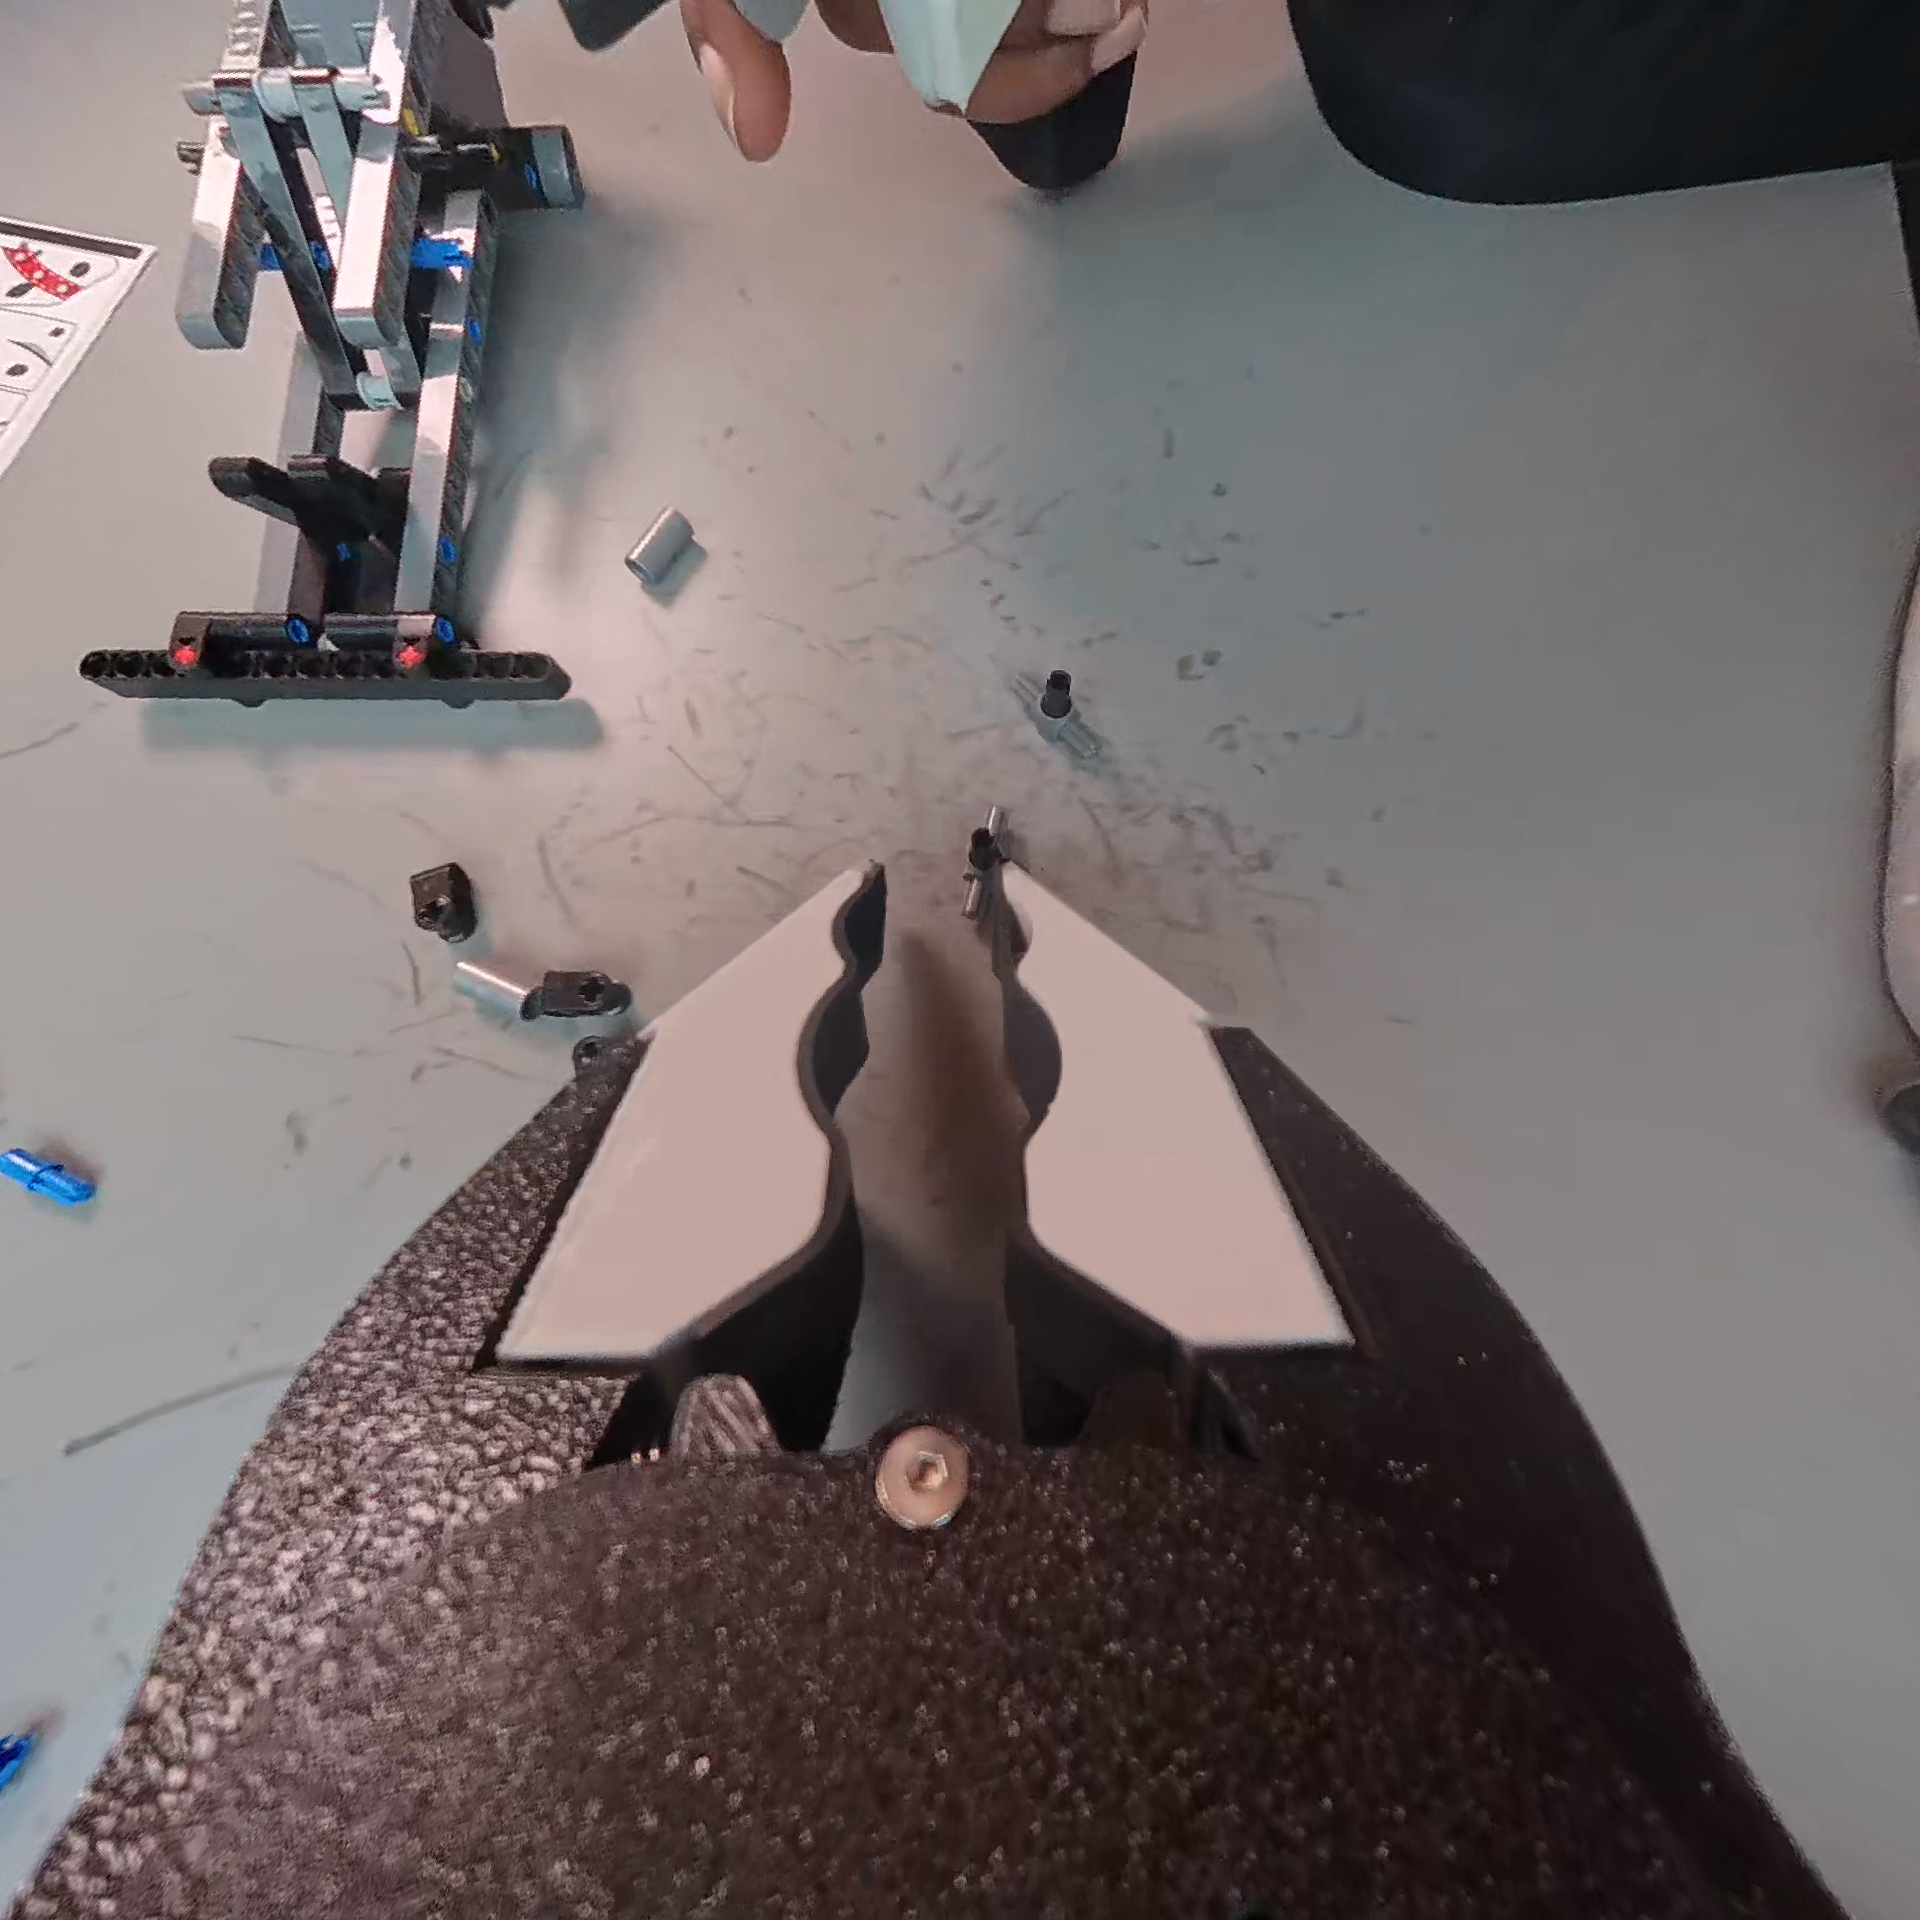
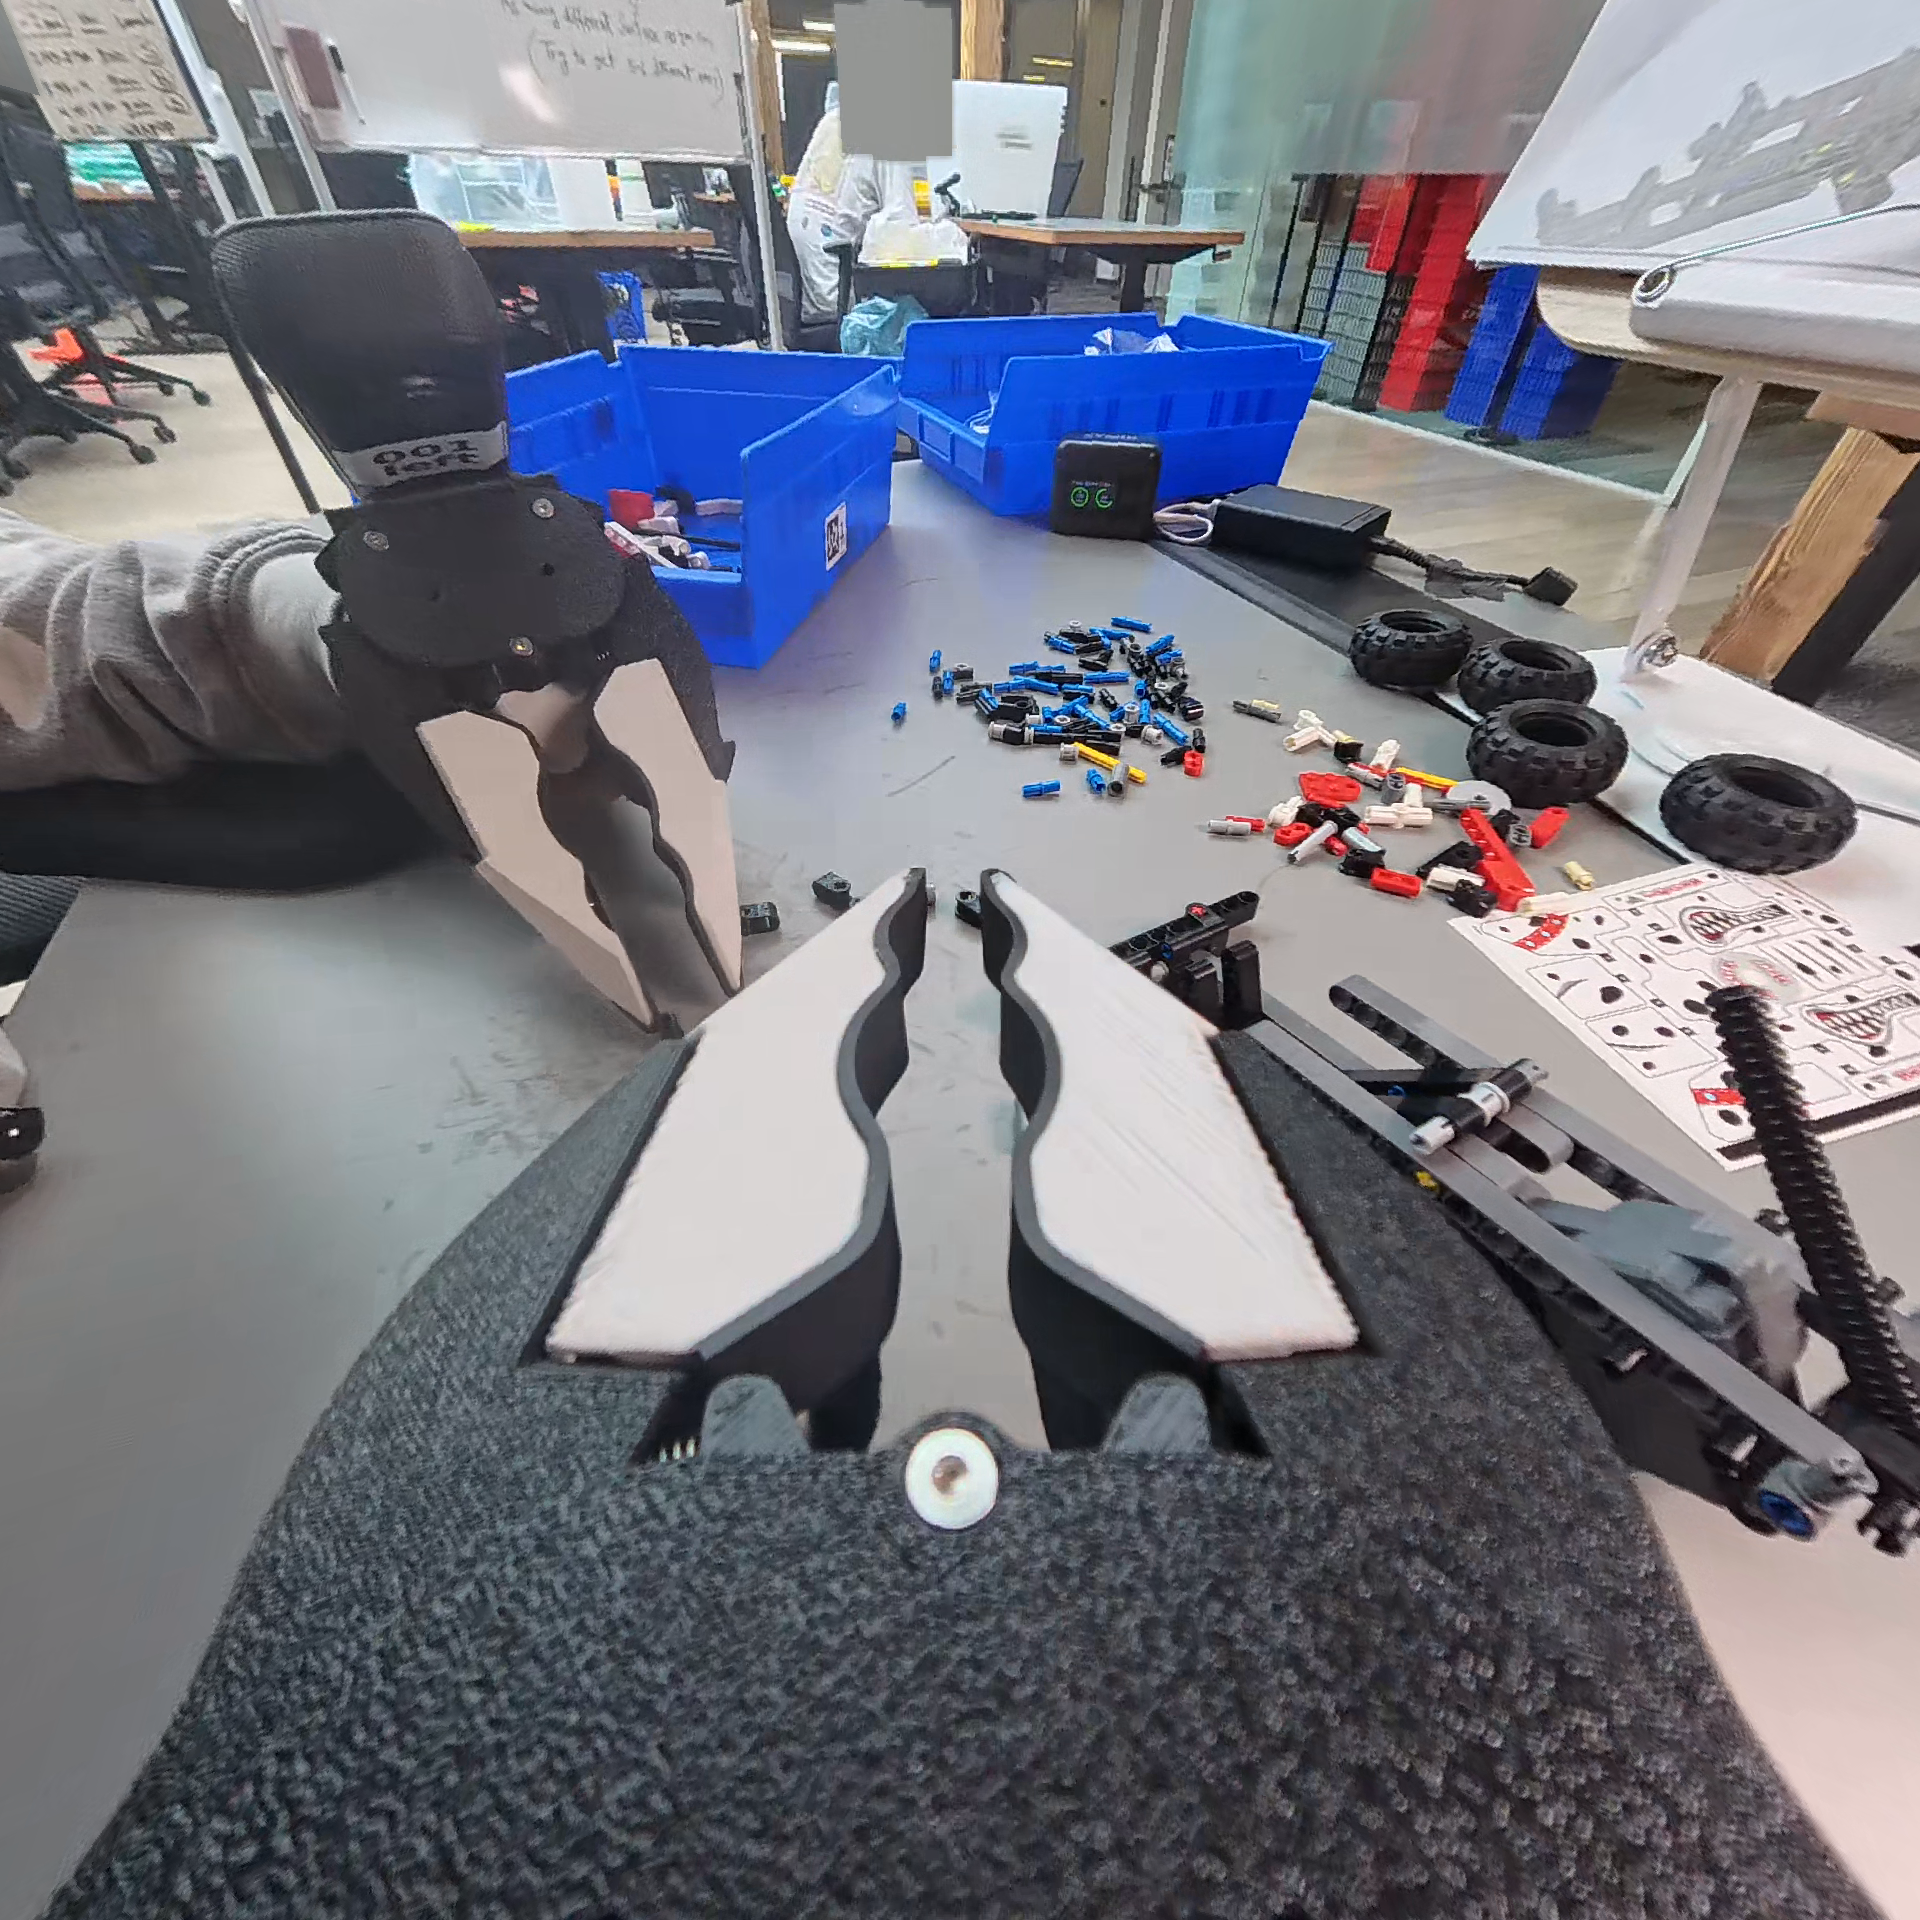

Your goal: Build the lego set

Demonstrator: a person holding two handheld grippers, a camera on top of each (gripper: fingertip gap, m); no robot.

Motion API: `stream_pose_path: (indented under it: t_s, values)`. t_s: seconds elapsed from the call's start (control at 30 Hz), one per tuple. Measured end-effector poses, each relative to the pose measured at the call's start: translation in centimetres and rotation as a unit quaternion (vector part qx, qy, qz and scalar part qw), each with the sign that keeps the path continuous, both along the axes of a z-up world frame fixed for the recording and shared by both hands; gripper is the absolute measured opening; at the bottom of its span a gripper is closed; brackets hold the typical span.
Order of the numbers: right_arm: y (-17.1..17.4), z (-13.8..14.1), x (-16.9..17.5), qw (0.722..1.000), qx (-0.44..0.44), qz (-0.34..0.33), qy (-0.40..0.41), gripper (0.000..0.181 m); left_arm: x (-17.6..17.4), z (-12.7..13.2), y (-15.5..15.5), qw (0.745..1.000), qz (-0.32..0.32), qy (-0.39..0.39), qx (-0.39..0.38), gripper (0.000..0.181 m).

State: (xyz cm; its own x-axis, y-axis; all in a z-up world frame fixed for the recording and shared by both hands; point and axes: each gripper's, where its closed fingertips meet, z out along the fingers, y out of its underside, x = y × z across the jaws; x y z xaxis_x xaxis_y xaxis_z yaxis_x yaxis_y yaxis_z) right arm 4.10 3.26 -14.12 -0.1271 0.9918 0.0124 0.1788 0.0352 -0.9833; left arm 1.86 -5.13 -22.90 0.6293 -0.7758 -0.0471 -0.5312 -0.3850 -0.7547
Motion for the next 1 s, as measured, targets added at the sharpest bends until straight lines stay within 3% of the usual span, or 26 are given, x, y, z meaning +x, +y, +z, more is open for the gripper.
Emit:
stream_pose_path:
  t_s: [0.2,0.53,0.7,1.0]
  values:
    - [0.6,-0.7,0.0,1.0,0.007,-0.006,-0.012,0.009,0.1,-0.4,0.2,1.0,0.006,0.014,-0.002,0.004]
    - [-0.2,-2.5,0.1,0.997,0.048,0.013,-0.059,0.01,-0.8,-0.5,0.5,1.0,0.018,0.019,0.0,0.005]
    - [-2.0,-3.7,0.7,0.991,0.059,0.069,-0.097,0.012,-1.5,-0.4,0.6,0.999,0.028,0.02,0.004,0.012]
    - [-7.4,-7.5,1.5,0.954,0.106,0.191,-0.206,0.024,-2.7,1.1,0.1,1.0,0.018,0.004,0.009,0.017]
